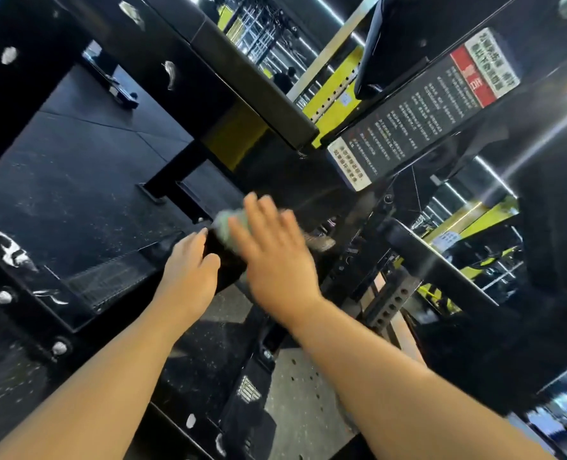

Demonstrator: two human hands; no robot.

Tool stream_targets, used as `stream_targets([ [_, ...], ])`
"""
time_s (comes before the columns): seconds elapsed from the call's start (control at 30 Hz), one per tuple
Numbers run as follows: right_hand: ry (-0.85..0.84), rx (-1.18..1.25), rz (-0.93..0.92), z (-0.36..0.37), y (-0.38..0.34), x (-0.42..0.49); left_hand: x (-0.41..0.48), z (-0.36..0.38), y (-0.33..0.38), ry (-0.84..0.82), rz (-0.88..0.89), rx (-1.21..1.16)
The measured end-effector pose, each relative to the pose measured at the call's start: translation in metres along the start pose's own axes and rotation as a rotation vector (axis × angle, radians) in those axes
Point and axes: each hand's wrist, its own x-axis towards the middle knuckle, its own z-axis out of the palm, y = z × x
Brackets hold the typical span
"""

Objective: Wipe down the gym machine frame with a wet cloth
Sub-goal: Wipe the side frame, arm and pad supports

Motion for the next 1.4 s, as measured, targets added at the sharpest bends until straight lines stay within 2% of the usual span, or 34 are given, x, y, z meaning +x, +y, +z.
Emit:
stream_targets([
  [0.03, -0.06, 0.081, -0.072, 0.004, -0.013, -0.006, -0.004, -0.001, 0.0, 0.002, 0.008, -0.018],
  [0.07, -0.084, 0.213, -0.071, 0.003, -0.018, -0.009, -0.007, -0.001, 0.001, -0.002, 0.004, -0.042],
  [0.2, -0.145, 1.04, 0.356, -0.04, -0.01, -0.013, -0.007, -0.012, 0.02, -0.044, 0.036, -0.205],
  [0.3, -0.112, 1.289, 0.588, -0.067, 0.007, -0.012, 0.004, -0.018, 0.023, -0.061, 0.037, -0.279],
  [0.37, -0.074, 1.346, 0.681, -0.074, 0.013, -0.008, -0.004, -0.019, 0.026, -0.062, 0.078, -0.227],
  [0.43, 0.038, 1.131, 0.653, -0.076, 0.023, -0.001, -0.013, -0.016, 0.03, -0.012, 0.086, -0.153],
  [0.57, 0.342, 0.539, 0.473, -0.077, 0.05, 0.018, -0.013, -0.013, 0.022, -0.037, 0.063, -0.07],
  [0.67, 0.517, 0.378, 0.32, -0.069, 0.06, 0.032, -0.01, -0.008, 0.02, -0.037, 0.049, -0.056],
  [0.77, 0.504, 0.114, 0.024, -0.047, 0.061, 0.035, -0.01, -0.006, 0.018, -0.001, 0.084, 0.021],
  [0.87, 0.367, -0.061, -0.11, -0.03, 0.062, 0.022, -0.007, -0.009, 0.017, 0.013, 0.104, 0.072],
  [0.97, 0.107, -0.157, -0.054, -0.021, 0.047, 0.004, -0.002, -0.011, 0.01, 0.032, 0.125, 0.073],
  [1.03, 0.055, -0.239, -0.016, -0.015, 0.039, 0.002, -0.001, -0.008, 0.006, 0.063, 0.15, 0.095],
  [1.13, 0.162, -0.307, -0.015, -0.023, 0.051, 0.011, 0.002, -0.005, 0.001, 0.076, 0.173, 0.143],
  [1.27, 0.406, -0.1, 0.077, -0.052, 0.084, 0.015, 0.005, -0.006, -0.003, 0.083, 0.184, 0.178],
  [1.33, 0.426, -0.077, 0.093, -0.051, 0.089, 0.014, 0.007, -0.005, -0.002, 0.095, 0.188, 0.19],
  [1.4, 0.346, -0.155, 0.177, -0.038, 0.073, 0.015, 0.007, -0.003, -0.002, 0.111, 0.209, 0.206],
])
